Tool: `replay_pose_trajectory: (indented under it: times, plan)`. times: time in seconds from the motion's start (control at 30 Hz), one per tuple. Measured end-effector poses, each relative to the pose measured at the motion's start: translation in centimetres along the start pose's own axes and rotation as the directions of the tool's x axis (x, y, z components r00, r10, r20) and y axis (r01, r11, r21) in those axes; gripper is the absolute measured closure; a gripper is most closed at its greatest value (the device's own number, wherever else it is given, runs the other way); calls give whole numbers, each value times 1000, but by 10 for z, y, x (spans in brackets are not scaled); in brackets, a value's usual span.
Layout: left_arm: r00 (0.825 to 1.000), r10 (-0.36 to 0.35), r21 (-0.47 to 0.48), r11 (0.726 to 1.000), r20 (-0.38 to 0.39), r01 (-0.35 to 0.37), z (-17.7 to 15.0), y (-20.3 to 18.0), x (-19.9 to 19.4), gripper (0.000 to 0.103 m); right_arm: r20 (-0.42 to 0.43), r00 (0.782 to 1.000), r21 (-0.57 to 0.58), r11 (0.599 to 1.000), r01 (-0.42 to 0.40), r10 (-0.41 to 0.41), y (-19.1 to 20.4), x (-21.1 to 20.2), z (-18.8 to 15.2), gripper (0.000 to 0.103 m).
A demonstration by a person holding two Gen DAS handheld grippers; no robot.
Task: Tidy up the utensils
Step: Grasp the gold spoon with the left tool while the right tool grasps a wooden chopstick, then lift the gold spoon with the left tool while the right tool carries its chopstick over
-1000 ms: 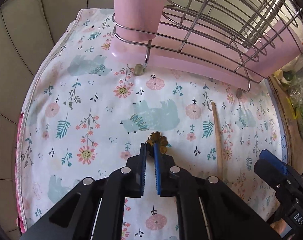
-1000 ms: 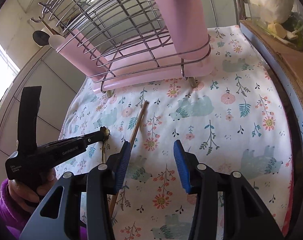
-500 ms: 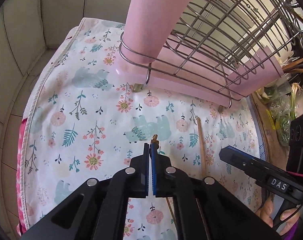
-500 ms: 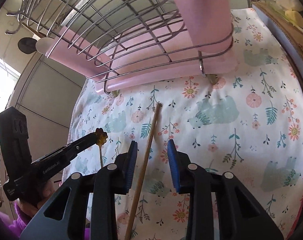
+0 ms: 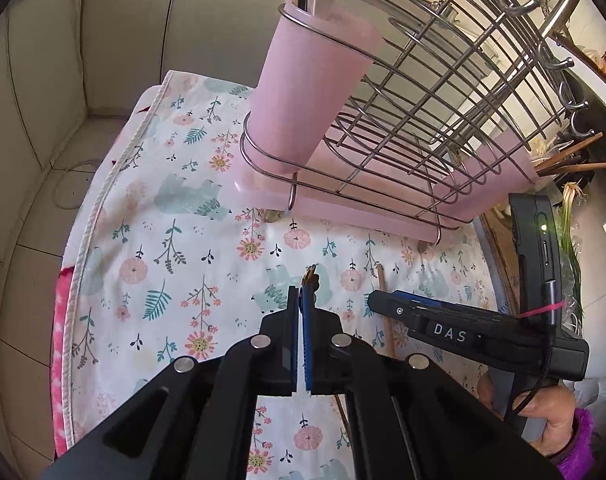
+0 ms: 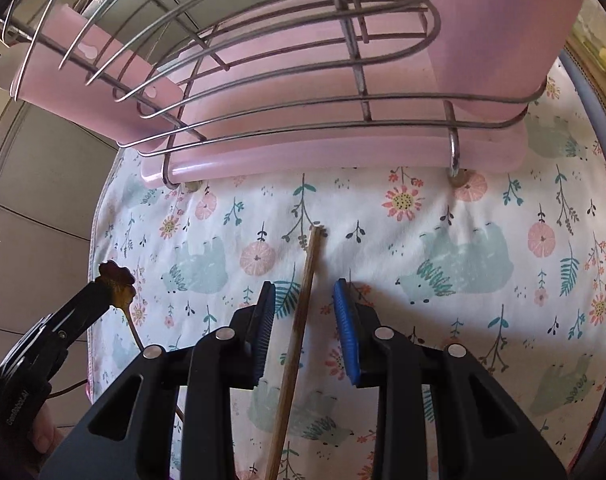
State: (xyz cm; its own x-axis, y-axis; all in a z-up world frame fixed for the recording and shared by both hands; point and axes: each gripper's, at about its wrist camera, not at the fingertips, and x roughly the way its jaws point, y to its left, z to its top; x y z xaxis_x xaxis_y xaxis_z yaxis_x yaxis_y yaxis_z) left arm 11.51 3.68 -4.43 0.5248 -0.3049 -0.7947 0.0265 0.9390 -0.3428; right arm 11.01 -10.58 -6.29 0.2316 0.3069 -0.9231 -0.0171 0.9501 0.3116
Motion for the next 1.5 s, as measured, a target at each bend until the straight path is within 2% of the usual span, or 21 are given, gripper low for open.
replay_pose_trajectory:
  times: [0.03,0.1,0.33,0.57,0.87,1.13,1.27,1.37,1.5]
  plan:
    - [1000,0,-3,1000,2,0,1,0,-1,102,7,1000,-7,1000,29,-29,3,2,0,87]
    - [1000,0,-3,1000,10,0,1,1,-3,102,24,999,-7,999,39,-39,3,2,-1,93]
    - [999,10,-5,1000,38,-10,4,1,-11,102,80,995,11,998,-57,56,-5,-12,-10,96]
    - [997,12,-8,1000,82,-12,10,-1,-24,102,188,975,-18,993,-119,120,-8,-48,-20,97]
    - [989,17,17,1000,149,-20,15,-11,-47,102,365,912,-39,982,-187,189,-19,-110,-30,97]
    - [972,54,59,996,228,-69,15,-20,-69,102,512,824,-63,967,-246,243,-31,-146,-48,97]
    - [959,77,87,991,273,-105,14,-25,-82,102,561,787,-71,962,-263,256,-40,-157,-58,97]
    - [946,100,109,984,308,-139,14,-29,-92,102,578,772,-66,958,-280,266,-47,-159,-63,97]
    - [925,125,152,970,360,-191,12,-37,-104,102,590,762,-64,957,-284,266,-54,-160,-69,97]
